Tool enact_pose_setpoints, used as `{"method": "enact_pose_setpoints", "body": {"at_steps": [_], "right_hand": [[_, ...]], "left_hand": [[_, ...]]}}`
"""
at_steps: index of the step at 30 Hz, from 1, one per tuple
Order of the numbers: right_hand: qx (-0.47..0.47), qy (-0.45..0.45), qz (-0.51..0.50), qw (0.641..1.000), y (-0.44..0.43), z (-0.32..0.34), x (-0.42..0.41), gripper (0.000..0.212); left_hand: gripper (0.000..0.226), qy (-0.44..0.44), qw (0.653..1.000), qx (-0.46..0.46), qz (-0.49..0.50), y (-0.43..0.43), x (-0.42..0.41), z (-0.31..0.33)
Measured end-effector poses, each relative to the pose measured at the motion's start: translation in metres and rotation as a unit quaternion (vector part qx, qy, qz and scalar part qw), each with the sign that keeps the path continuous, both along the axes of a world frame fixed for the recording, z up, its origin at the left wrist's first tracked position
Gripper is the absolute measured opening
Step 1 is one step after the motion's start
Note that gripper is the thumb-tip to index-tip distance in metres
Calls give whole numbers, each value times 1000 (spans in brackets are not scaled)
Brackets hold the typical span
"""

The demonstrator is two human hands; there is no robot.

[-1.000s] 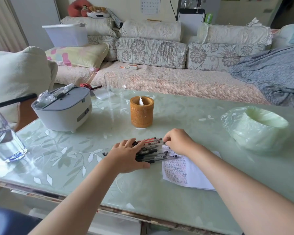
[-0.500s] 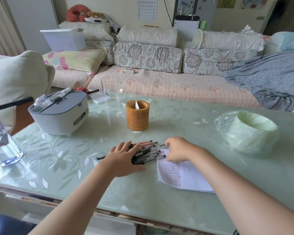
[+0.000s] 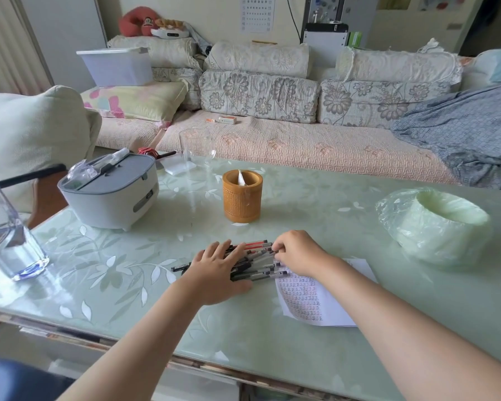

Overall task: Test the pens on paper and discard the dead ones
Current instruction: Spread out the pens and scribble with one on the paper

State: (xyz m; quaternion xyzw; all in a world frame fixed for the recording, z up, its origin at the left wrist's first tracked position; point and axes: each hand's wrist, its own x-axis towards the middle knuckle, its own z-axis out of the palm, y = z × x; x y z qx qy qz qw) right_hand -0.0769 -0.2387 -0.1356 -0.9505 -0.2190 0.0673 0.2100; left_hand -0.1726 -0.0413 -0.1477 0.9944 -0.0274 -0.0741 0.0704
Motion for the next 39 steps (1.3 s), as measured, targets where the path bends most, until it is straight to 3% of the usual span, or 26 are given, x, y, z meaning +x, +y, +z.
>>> {"method": "enact_pose_setpoints", "body": {"at_steps": [4, 8, 12, 15, 22, 25, 28, 31, 34, 39], "right_hand": [[-2, -35, -4, 999, -4, 11, 0, 22], [-84, -20, -9, 996, -14, 18, -3, 31], [-128, 18, -18, 991, -12, 26, -17, 35], [-128, 53, -25, 990, -2, 29, -25, 21], [-34, 63, -20, 997, 17, 21, -39, 17], [-7, 41, -19, 999, 13, 27, -34, 9], [-42, -50, -3, 998, 3, 23, -22, 20], [-65, -84, 55, 993, -3, 11, -15, 34], [-86, -115, 94, 985, -2, 5, -13, 25], [-92, -165, 103, 977, -2, 9, -8, 22]], "left_hand": [[87, 3, 1000, -18, -1, 2, 3, 2], [88, -3, 999, -28, 40, 20, 1, 16], [118, 76, 989, -60, 107, 38, -9, 18], [127, 103, 985, -66, 123, 39, -17, 7], [102, 16, 989, -127, 79, 27, -19, -6], [94, 9, 992, -112, 63, 26, -18, -7], [89, -23, 997, -70, 36, 23, -16, -3], [78, -54, 996, -74, -10, 19, -11, 1], [67, -37, 997, -69, -23, 17, -5, -3], [67, -27, 997, -64, -21, 15, 1, -1]]}}
